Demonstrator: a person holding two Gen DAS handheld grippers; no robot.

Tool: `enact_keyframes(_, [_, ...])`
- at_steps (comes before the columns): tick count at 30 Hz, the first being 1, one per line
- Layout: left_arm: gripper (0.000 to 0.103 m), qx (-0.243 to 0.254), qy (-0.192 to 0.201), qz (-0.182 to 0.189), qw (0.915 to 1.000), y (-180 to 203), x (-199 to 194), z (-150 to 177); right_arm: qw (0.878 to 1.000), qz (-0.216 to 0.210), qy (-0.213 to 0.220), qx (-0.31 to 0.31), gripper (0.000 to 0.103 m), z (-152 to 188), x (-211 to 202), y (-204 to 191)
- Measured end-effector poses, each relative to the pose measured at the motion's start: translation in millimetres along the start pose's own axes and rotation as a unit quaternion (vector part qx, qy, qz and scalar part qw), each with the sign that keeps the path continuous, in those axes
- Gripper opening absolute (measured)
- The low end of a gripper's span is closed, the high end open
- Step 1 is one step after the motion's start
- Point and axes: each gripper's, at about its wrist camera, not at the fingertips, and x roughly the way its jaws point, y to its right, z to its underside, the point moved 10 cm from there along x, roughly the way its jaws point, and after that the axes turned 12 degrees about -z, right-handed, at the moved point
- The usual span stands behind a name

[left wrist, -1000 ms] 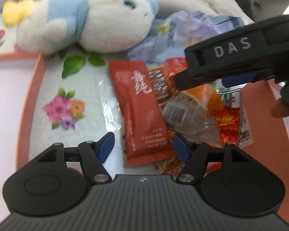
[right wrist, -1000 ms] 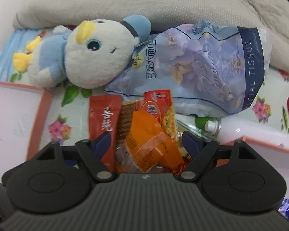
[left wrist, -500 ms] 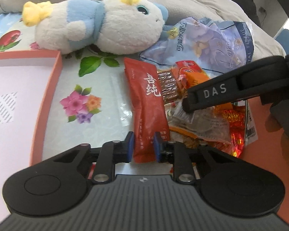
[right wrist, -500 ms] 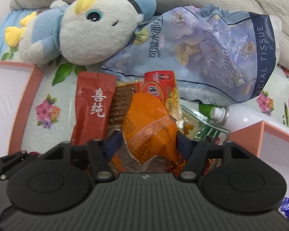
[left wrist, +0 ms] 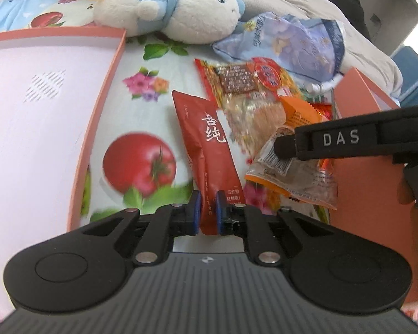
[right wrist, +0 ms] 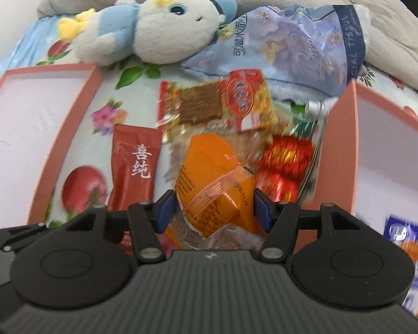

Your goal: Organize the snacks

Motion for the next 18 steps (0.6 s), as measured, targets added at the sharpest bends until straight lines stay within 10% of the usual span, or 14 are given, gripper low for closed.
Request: enact_keyframes(18, [0.01, -0.003, -0.013, 0.029, 0.9995, -44.7, -82.3, 97.0, 0.998, -0.033, 0.038, 0.023, 0.062, 106.7, -60.0, -64.4])
